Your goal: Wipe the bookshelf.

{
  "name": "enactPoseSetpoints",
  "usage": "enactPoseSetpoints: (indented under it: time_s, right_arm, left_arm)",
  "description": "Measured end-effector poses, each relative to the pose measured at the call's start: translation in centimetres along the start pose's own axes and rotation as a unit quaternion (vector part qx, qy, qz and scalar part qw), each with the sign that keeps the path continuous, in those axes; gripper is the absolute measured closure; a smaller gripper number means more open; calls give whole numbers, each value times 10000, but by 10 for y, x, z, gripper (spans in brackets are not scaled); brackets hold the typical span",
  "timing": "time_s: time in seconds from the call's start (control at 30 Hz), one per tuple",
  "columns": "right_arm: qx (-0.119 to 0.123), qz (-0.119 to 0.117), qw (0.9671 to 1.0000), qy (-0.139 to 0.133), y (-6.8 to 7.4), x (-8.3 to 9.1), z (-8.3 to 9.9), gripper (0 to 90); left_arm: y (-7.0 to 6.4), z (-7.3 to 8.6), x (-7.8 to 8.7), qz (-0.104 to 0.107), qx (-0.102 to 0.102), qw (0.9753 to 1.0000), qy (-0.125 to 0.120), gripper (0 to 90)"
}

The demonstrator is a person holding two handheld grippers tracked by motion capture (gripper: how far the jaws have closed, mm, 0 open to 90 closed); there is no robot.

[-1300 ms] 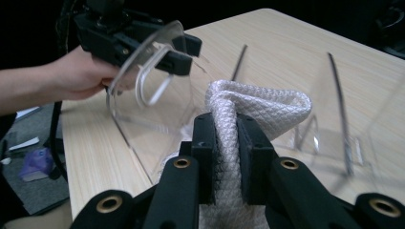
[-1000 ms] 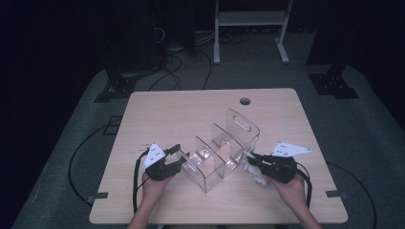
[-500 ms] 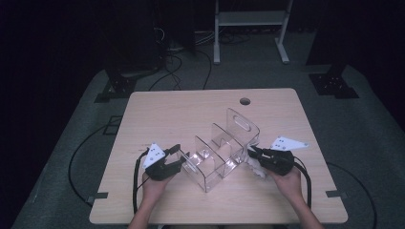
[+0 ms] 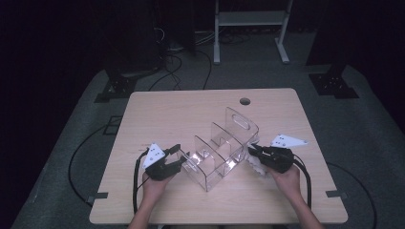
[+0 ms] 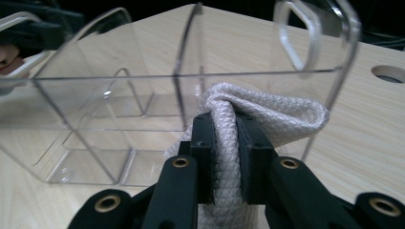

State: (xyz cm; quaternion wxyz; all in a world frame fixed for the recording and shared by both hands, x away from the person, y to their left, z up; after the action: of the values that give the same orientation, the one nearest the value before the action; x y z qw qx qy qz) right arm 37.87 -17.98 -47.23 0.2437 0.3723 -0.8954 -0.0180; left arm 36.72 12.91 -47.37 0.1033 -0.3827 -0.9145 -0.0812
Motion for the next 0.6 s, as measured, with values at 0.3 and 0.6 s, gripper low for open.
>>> enactPoseSetpoints:
  time_s: [0.3, 0.6]
  right_arm:
    - [136, 68, 9999, 73, -6, 2, -1, 783]
    - [105, 54, 9999, 43, -14, -4, -2, 784]
  left_arm:
    - [-1, 0, 1, 41, -62, 10000, 22, 479]
    - [1, 0, 2, 65, -64, 10000, 28, 480]
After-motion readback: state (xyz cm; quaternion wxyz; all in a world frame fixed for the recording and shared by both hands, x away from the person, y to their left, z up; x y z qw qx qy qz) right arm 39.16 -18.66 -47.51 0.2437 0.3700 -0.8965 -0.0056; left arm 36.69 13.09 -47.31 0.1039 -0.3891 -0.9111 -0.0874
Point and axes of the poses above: each handheld gripper's, and its own axes: x roughly backward along the jaws, z roughly out of its underside, y roughly to its left, the point moved 7 cm from there along -x, roughly forward along the jaws, and after that the axes turned 7 degrees about -x, right-handed, at the moved point
